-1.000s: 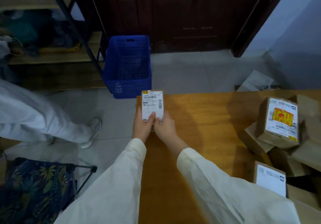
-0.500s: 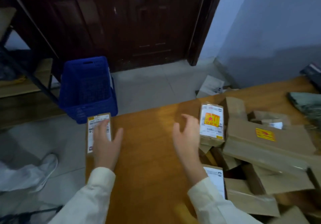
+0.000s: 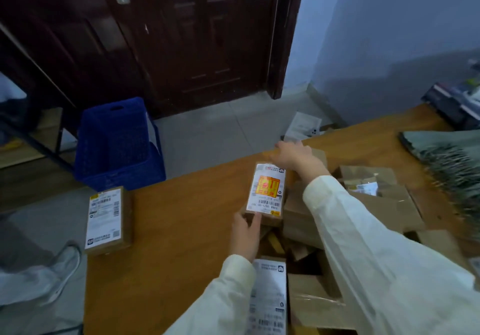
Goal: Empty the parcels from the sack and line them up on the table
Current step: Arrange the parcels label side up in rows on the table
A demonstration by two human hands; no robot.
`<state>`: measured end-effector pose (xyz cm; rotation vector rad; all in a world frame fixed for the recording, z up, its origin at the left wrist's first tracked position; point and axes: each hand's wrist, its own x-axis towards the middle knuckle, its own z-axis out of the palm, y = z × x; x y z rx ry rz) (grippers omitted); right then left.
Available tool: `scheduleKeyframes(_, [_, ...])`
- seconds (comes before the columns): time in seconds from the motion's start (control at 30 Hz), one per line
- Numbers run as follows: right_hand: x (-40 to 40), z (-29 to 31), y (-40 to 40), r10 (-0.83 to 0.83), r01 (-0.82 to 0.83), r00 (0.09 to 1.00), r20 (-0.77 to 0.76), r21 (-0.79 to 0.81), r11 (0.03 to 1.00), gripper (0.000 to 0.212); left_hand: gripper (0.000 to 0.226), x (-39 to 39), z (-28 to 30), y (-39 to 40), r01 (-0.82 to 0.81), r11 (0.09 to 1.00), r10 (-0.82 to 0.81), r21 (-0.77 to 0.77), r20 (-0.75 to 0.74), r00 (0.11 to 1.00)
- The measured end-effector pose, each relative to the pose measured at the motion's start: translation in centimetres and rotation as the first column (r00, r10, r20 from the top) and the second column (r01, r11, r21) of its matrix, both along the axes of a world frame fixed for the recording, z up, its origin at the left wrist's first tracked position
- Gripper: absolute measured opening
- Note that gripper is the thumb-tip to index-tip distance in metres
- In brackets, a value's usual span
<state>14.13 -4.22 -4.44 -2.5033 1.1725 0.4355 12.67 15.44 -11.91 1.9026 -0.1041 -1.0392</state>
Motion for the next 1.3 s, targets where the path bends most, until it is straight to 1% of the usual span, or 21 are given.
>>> scheduleKeyframes(0.1, [0.0,-2.1,0.4,0.007,0.002,0.998,-0.067,0.129,0.992,0.049,0.031,-0.6,-0.2,-0.2,-0.068,0.997,0.069,-0.041,0.012,0.998])
scheduleKeyframes(0.17, [-0.3,-2.8,1.4,-0.033,0.036,0.999,-0.02,0.177,0.984,0.045,0.045,-0.9,0.2,-0.7,-0.115,0.992,0.114,-0.051,-0.012,0.993])
scheduleKeyframes(0.23, [-0.2,-2.4,2.7,-0.082,0.068,0.993,0.082,0.153,0.986,0.048,0.053,-1.4,1.4,-1.2,-0.178,0.982,0.177,-0.069,-0.008,0.984])
scheduleKeyframes(0.3, [0.0,-0.7,4.2,-0.073,0.061,0.978,0.196,0.068,0.996,0.052,0.056,-1.5,2.7,-1.1,-0.256,0.959,0.262,-0.118,0.038,0.964])
scheduleKeyframes(0.37, [-0.4,1.7,6.3,-0.035,0.046,0.961,0.276,-0.032,0.998,0.057,0.064,-1.3,4.3,0.0,-0.362,0.903,0.371,-0.233,-0.004,0.929])
scheduleKeyframes(0.43, [-1.5,3.8,8.7,0.002,0.025,0.958,0.287,-0.093,0.995,0.069,0.069,-0.4,6.1,2.2,-0.445,0.838,0.455,-0.316,-0.048,0.889])
scheduleKeyframes(0.47, [-2.3,4.6,10.1,0.02,0.003,0.961,0.275,-0.083,0.997,0.075,0.07,0.4,6.7,3.7,-0.476,0.814,0.489,-0.334,-0.05,0.871])
scheduleKeyframes(0.53, [-4.2,5.5,13.6,0.033,-0.051,0.963,0.269,0.059,0.997,0.08,0.07,2.4,7.1,7.0,-0.476,0.806,0.511,-0.351,0.006,0.86])
scheduleKeyframes(0.63, [-6.2,3.4,19.4,-0.03,-0.073,0.963,0.267,0.367,0.927,0.073,0.059,5.2,6.0,12.2,-0.293,0.926,0.34,-0.237,0.193,0.92])
scheduleKeyframes(0.7, [-7.0,-0.3,23.0,-0.181,0.032,0.96,0.212,0.561,0.827,0.064,0.056,6.6,4.2,15.0,-0.151,0.984,0.17,-0.099,0.228,0.959])
scheduleKeyframes(0.73, [-7.3,-2.3,24.8,-0.272,0.106,0.949,0.157,0.655,0.748,0.059,0.056,7.1,3.2,16.1,-0.067,0.998,0.067,-0.008,0.245,0.967])
scheduleKeyframes(0.8, [-8.2,-5.6,28.7,-0.364,0.223,0.931,0.021,0.758,0.614,0.047,0.056,7.2,1.6,17.9,0.148,0.96,-0.219,0.24,0.302,0.928])
scheduleKeyframes(0.87, [-9.3,-7.8,32.1,-0.307,0.25,0.949,-0.067,0.753,0.609,0.042,0.062,6.5,0.3,19.2,0.328,0.831,-0.496,0.449,0.332,0.802])
scheduleKeyframes(0.93, [-10.1,-8.7,34.4,-0.237,0.254,0.964,-0.124,0.7,0.667,0.047,0.066,5.7,-0.3,20.1,0.405,0.763,-0.613,0.505,0.365,0.7])
scheduleKeyframes(0.97, [-10.4,-8.8,35.0,-0.191,0.227,0.973,-0.126,0.642,0.733,0.048,0.068,5.4,-0.5,20.6,0.406,0.783,-0.601,0.472,0.405,0.689])
scheduleKeyframes(1.0, [-10.6,-8.7,35.2,-0.12,0.164,0.986,-0.116,0.549,0.819,0.051,0.07,5.0,-0.6,21.2,0.364,0.837,-0.532,0.409,0.452,0.716])
scheduleKeyframes(1.07, [-10.9,-8.4,35.1,-0.012,0.038,0.997,-0.083,0.319,0.947,0.056,0.071,4.0,-0.8,23.0,0.134,0.963,-0.237,0.234,0.501,0.832])
scheduleKeyframes(1.13, [-11.0,-8.2,34.9,-0.026,0.008,0.997,0.079,0.224,0.974,0.055,0.068,2.4,-1.5,24.9,-0.102,0.986,0.033,0.13,0.449,0.893])
scheduleKeyframes(1.17, [-10.9,-8.1,34.8,-0.051,0.007,0.984,0.172,0.248,0.969,0.056,0.068,1.0,-1.9,25.6,-0.121,0.986,0.065,0.115,0.401,0.914])
scheduleKeyframes(1.23, [-10.4,-8.8,35.2,-0.13,-0.012,0.935,0.33,0.396,0.918,0.05,0.068,-2.0,-3.0,26.6,-0.057,0.997,0.036,0.053,0.334,0.942])
scheduleKeyframes(1.3, [-10.2,-9.7,36.6,-0.18,-0.042,0.893,0.412,0.476,0.879,0.037,0.066,-4.3,-3.8,27.6,-0.072,0.997,0.077,-0.027,0.303,0.95])
